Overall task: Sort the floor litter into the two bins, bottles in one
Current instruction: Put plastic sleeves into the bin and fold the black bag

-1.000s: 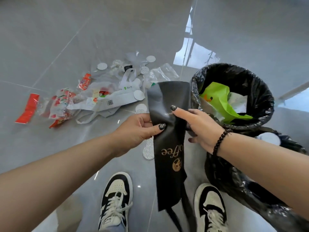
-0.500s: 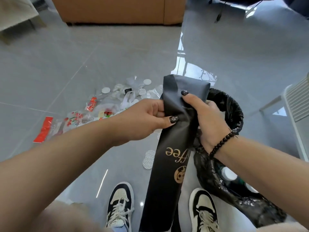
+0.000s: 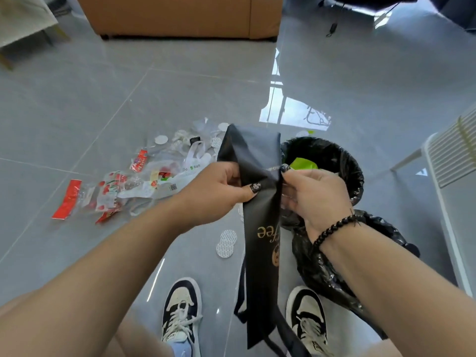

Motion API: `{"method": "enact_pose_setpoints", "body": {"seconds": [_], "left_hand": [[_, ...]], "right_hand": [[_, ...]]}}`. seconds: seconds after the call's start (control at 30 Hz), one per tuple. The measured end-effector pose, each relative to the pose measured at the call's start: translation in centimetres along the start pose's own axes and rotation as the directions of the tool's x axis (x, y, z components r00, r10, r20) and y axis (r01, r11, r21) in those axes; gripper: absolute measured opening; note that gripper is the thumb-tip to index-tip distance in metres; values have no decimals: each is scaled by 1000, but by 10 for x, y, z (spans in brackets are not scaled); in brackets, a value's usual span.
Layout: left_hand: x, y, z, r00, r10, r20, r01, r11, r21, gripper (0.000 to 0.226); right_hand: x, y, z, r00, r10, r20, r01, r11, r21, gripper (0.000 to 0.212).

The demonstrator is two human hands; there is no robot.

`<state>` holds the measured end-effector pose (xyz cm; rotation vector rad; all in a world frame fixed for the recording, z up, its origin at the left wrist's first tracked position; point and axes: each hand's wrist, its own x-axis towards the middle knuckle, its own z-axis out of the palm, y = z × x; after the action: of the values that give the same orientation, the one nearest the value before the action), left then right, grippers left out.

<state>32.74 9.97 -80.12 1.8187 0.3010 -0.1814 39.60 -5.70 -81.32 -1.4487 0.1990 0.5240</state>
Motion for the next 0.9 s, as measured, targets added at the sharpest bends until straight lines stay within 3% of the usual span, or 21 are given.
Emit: {"method": "enact_pose_setpoints", "body": {"seconds": [0.07, 0.1, 0.2, 0.3, 0.47, 0.57, 0.67, 0.77, 0.9], "left_hand": [[8, 6, -1, 999, 33, 40, -33, 999, -5, 21], [11, 8, -3, 996, 55, 75, -55, 998, -1, 23], [15, 8, -4, 955, 108, 276, -122, 992, 37, 24], [22, 10, -2, 881, 99, 463, -145, 987, 64, 28], [25, 10, 4, 824, 108, 557, -139, 990, 14, 26], [21, 12, 1, 820, 144, 554, -147, 988, -39, 27], [17, 12, -6, 898, 134, 418, -147, 989, -1, 36], [17, 12, -11, 956, 137, 259, -149, 989, 26, 62], [11, 16, -9, 963, 72, 261, 20, 942, -336, 67]], "right_hand": [[3, -8, -4, 1000, -24, -3, 24, 1000, 15, 9], [6, -10, -7, 1000, -29, -9, 29, 1000, -3, 11], [7, -17, -13, 999, -39, 22, 40, 997, -60, 53], [11, -19, -19, 998, -41, 40, 40, 999, 12, 60], [12, -10, -33, 1000, -20, 22, 18, 997, 78, 65], [9, -20, -33, 995, -101, -8, 101, 991, 82, 76], [5, -27, -31, 985, -167, -38, 170, 983, 71, 75], [-1, -24, -29, 979, -183, -91, 192, 976, 106, 74], [-11, -18, -9, 977, -169, -133, 172, 985, 5, 76]]}}
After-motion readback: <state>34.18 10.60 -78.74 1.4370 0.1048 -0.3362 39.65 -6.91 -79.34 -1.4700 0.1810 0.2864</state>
